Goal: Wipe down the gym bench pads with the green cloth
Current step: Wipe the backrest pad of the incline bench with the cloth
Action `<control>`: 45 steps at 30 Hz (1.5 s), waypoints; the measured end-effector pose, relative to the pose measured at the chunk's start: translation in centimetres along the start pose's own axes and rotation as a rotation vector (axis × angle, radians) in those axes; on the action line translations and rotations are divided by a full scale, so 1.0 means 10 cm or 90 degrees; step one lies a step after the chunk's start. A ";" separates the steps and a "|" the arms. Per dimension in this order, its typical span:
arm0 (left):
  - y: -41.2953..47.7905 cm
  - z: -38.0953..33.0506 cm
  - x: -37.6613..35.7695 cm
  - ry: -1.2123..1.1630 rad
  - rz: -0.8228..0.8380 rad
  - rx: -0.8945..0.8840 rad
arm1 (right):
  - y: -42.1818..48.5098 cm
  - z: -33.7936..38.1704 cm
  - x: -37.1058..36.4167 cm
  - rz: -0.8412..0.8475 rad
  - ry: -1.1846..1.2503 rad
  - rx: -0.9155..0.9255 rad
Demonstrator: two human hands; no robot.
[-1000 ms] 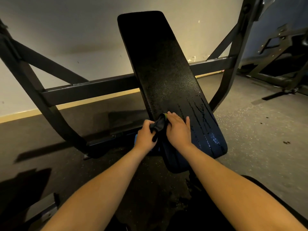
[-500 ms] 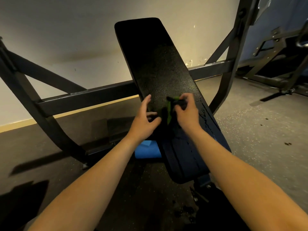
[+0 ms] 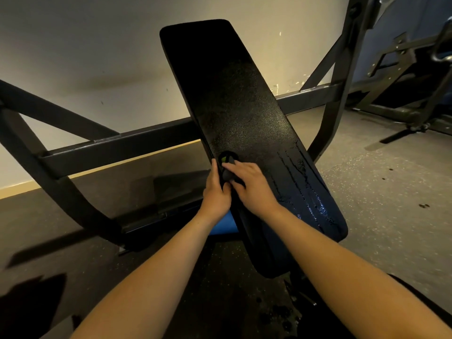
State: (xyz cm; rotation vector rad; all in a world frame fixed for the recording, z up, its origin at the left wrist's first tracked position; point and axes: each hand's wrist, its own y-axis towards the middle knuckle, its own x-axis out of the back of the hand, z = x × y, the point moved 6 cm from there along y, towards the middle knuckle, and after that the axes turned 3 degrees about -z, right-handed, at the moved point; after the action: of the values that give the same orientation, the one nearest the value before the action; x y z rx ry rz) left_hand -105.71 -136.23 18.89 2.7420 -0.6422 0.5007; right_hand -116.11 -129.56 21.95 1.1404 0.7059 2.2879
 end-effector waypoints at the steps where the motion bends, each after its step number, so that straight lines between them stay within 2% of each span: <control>1: 0.00 0.03 0.01 -0.003 0.003 -0.002 | 0.01 -0.06 0.05 0.017 -0.027 0.032; 3: -0.06 -0.05 0.03 -0.008 0.012 -0.002 | 0.06 -0.27 0.23 0.002 -0.069 0.026; 8: -0.12 -0.10 0.01 -0.043 0.038 0.031 | 0.07 -0.60 0.50 -0.155 -0.082 -0.192; 10: -0.12 -0.10 0.02 -0.050 0.029 0.029 | 0.08 -0.48 0.40 -0.176 -0.057 -0.228; 16: -0.08 -0.03 0.01 -0.068 -0.003 0.006 | 0.15 0.12 -0.06 0.012 -0.010 -0.039; 18: -0.08 -0.12 0.02 -0.038 -0.002 -0.011 | 0.14 0.08 -0.04 0.034 -0.036 -0.021; 21: -0.07 -0.29 0.03 0.114 0.007 -0.031 | 0.14 -0.08 0.10 0.019 -0.081 -0.045; 25: -0.01 -0.39 0.02 0.277 0.027 -0.079 | 0.13 -0.45 0.40 -0.069 -0.144 -0.158; 29: -0.02 -0.37 0.03 0.300 0.039 -0.089 | 0.07 -0.69 0.57 -0.156 -0.149 -0.310; 31: -0.02 -0.37 0.04 0.319 0.018 -0.097 | 0.11 -0.56 0.47 -0.160 -0.105 -0.285; 33: 0.02 -0.41 0.06 0.351 -0.023 -0.111 | 0.17 -0.33 0.29 -0.095 -0.078 -0.168; 35: 0.09 -0.49 0.05 0.393 -0.054 -0.136 | 0.18 -0.21 0.18 -0.028 -0.100 -0.056; 37: 0.20 -0.59 -0.03 0.455 -0.043 -0.160 | 0.19 -0.30 0.23 -0.018 -0.141 -0.024; 39: 0.33 -0.67 -0.16 0.516 -0.005 -0.165 | 0.21 -0.51 0.39 -0.045 -0.171 -0.063; 42: 0.45 -0.69 -0.35 0.592 0.045 -0.134 | 0.23 -0.94 0.74 -0.111 -0.194 -0.189; 45: 0.45 -0.63 -0.45 0.633 0.026 -0.140 | 0.20 -1.27 0.99 -0.174 -0.186 -0.308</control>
State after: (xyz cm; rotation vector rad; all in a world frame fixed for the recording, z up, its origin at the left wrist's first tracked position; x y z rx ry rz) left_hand -113.27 -136.29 23.72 1.9064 -0.4297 1.5279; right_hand -132.27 -127.91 22.30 1.0358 0.1651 1.8675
